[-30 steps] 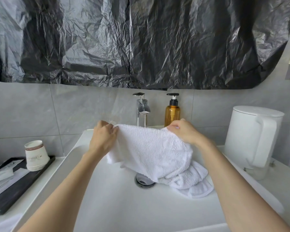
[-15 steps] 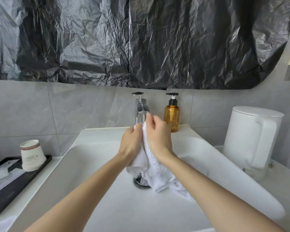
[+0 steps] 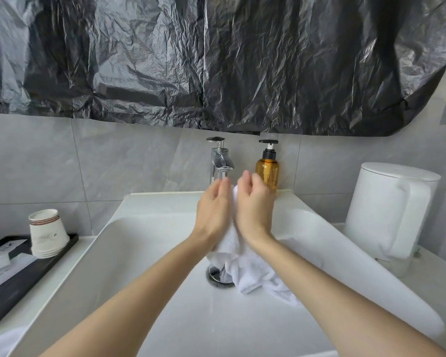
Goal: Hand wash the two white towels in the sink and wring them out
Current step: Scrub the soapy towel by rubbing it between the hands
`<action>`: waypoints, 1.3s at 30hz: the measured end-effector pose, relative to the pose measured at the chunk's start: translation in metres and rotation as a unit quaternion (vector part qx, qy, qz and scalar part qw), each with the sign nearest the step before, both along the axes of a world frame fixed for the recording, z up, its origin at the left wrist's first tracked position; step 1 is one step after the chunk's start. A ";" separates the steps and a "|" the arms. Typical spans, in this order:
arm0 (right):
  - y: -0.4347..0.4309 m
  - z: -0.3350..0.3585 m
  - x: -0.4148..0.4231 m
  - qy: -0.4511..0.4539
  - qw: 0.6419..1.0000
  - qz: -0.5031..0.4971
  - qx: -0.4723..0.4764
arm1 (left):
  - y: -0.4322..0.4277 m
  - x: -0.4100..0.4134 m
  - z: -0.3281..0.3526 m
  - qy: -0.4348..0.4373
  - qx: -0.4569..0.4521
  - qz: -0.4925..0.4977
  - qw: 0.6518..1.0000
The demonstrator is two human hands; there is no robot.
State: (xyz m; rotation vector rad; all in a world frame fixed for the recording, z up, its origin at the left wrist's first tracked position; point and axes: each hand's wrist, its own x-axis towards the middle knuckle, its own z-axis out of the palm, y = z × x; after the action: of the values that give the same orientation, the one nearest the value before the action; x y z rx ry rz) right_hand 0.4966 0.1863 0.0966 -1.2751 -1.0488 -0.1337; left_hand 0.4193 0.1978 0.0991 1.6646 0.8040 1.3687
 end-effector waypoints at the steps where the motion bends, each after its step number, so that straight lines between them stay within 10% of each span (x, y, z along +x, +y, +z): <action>1: -0.006 -0.005 -0.009 -0.035 0.999 0.011 0.007 | 0.003 -0.001 0.000 -0.027 -0.029 0.002 0.999; 23: 0.005 0.003 0.002 0.036 0.999 -0.002 0.019 | -0.002 0.004 -0.005 -0.039 -0.083 -0.030 0.995; 31: -0.005 0.007 0.006 0.053 0.964 0.248 -0.076 | 0.020 -0.019 0.006 -0.097 -0.164 -0.027 0.981; 39: 0.002 0.006 -0.005 0.029 0.997 0.065 -0.032 | 0.000 0.000 -0.005 -0.076 -0.198 -0.025 0.977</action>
State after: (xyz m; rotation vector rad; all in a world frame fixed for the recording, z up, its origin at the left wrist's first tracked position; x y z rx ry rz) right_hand 0.4918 0.1887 0.1021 -1.2574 -1.0891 0.0364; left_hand 0.4192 0.1974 0.0936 1.2476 0.8728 1.1922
